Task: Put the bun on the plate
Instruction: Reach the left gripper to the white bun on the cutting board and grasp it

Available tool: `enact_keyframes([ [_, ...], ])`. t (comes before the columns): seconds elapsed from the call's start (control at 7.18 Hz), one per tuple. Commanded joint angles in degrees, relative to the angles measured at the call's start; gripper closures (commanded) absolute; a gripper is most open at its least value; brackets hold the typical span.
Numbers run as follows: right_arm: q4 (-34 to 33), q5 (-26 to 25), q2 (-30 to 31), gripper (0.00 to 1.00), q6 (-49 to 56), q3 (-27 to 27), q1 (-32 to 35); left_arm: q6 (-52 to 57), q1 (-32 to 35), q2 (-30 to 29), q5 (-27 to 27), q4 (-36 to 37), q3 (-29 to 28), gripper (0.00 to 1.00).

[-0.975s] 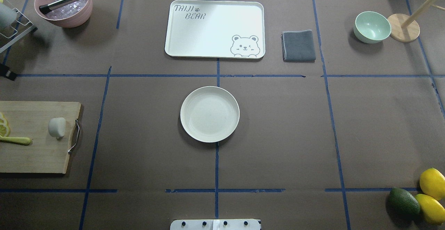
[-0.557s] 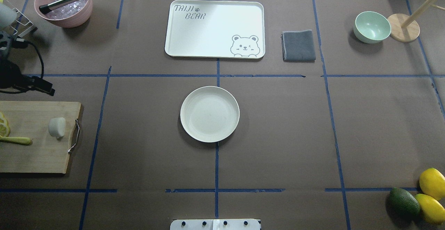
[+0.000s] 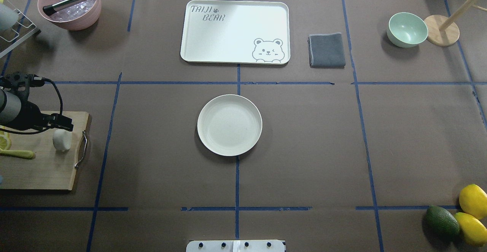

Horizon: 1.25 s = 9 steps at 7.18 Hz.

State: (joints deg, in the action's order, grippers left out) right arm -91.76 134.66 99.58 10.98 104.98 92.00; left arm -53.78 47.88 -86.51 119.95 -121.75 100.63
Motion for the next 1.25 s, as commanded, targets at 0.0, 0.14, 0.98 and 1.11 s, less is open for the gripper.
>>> enact_keyframes([
  [0.0,0.00,-0.01,0.00,0.00,0.00,-0.04,-0.07,-0.27,-1.82,0.12,-0.24,-0.07,0.09,0.33],
  [0.14,0.00,-0.01,0.00,0.00,0.00,-0.04,0.02,-0.18,-2.08,0.03,-0.16,0.10,0.09,0.72],
  [0.98,0.00,0.08,0.17,0.00,0.00,0.04,-0.07,-0.44,-2.53,-14.40,0.20,24.81,10.01,0.71],
  [1.11,0.00,0.08,0.18,0.00,-0.09,0.04,-0.07,-0.79,-3.40,-21.35,0.11,31.33,9.59,0.71],
])
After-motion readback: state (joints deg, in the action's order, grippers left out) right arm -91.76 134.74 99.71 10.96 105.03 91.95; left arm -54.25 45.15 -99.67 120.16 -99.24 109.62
